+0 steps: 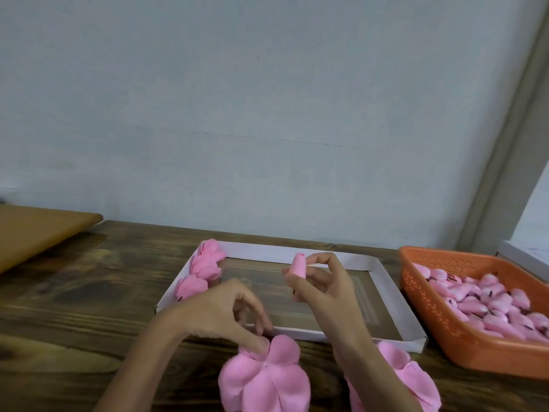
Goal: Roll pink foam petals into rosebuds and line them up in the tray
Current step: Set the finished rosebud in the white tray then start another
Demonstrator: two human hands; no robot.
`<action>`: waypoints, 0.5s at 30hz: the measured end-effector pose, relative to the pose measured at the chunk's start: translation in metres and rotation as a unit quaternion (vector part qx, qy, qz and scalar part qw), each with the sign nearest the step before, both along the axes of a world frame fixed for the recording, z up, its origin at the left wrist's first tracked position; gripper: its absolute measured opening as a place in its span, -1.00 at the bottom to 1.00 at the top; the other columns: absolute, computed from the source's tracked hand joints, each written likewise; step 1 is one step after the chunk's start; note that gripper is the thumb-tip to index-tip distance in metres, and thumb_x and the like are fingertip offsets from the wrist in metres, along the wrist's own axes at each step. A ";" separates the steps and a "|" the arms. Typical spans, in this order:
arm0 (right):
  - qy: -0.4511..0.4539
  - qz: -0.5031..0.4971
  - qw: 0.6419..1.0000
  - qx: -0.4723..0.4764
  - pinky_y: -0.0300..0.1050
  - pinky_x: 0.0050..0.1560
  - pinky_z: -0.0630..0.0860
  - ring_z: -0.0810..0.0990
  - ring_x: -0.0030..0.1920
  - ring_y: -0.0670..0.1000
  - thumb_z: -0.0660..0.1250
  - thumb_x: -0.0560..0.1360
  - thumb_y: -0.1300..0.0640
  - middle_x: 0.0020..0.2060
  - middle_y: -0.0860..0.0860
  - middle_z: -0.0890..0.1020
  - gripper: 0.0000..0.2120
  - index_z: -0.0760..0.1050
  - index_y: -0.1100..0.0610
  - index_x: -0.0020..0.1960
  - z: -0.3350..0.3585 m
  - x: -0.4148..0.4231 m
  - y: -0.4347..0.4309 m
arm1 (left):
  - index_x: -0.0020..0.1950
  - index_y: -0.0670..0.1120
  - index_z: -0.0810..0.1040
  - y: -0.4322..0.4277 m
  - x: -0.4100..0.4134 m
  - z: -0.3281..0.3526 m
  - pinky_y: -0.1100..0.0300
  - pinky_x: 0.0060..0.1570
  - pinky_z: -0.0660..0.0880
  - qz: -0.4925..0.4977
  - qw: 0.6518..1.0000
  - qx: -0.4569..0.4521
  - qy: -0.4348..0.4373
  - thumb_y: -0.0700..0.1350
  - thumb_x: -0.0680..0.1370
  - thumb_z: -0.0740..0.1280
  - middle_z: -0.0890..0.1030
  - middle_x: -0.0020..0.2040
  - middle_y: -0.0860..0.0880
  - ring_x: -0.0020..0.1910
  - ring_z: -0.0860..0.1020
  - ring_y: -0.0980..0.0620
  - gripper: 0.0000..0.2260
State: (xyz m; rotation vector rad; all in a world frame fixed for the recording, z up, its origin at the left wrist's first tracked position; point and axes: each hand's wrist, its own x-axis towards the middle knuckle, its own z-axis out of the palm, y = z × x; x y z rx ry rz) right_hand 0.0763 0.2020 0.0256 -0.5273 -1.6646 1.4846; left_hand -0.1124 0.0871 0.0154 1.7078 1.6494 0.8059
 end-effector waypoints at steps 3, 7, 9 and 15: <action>-0.018 0.009 0.999 0.039 -0.13 -0.06 0.61 0.73 -0.01 -0.04 0.52 0.53 0.14 -0.03 -0.05 0.77 -0.82 0.61 0.03 0.10 -0.001 -0.001 0.002 | 0.05 0.16 0.74 0.001 -0.003 -0.003 0.32 -0.31 0.37 0.015 1.000 -0.013 0.021 0.13 0.35 0.64 0.61 -0.21 0.26 -0.30 0.43 0.24 -0.70; -0.009 0.008 0.998 0.058 -0.09 -0.11 0.65 0.73 -0.05 0.04 0.50 0.54 0.18 -0.08 -0.02 0.76 -0.94 0.68 0.06 0.00 -0.003 -0.001 0.004 | -0.05 0.08 0.77 0.000 -0.002 -0.001 0.27 -0.28 0.37 0.007 1.000 0.003 0.022 0.00 0.40 0.60 0.63 -0.24 0.15 -0.29 0.44 0.20 -0.85; -0.012 0.006 0.998 0.067 0.00 -0.09 0.67 0.72 -0.10 0.07 0.50 0.53 0.19 -0.12 -0.01 0.74 -0.93 0.67 0.04 -0.05 -0.004 -0.001 0.004 | -0.06 0.07 0.76 -0.001 -0.001 0.001 0.28 -0.23 0.42 0.012 1.000 0.022 0.016 -0.02 0.41 0.60 0.67 -0.18 0.11 -0.25 0.49 0.19 -0.86; -0.015 0.011 0.997 0.073 -0.01 -0.11 0.68 0.71 -0.18 -0.01 0.49 0.55 0.15 -0.15 -0.05 0.71 -0.90 0.68 -0.05 -0.05 -0.007 -0.002 0.006 | -0.06 0.03 0.77 -0.003 -0.002 0.005 0.30 -0.17 0.47 0.022 0.998 0.046 -0.024 -0.10 0.44 0.60 0.71 -0.18 0.05 -0.21 0.58 0.17 -0.89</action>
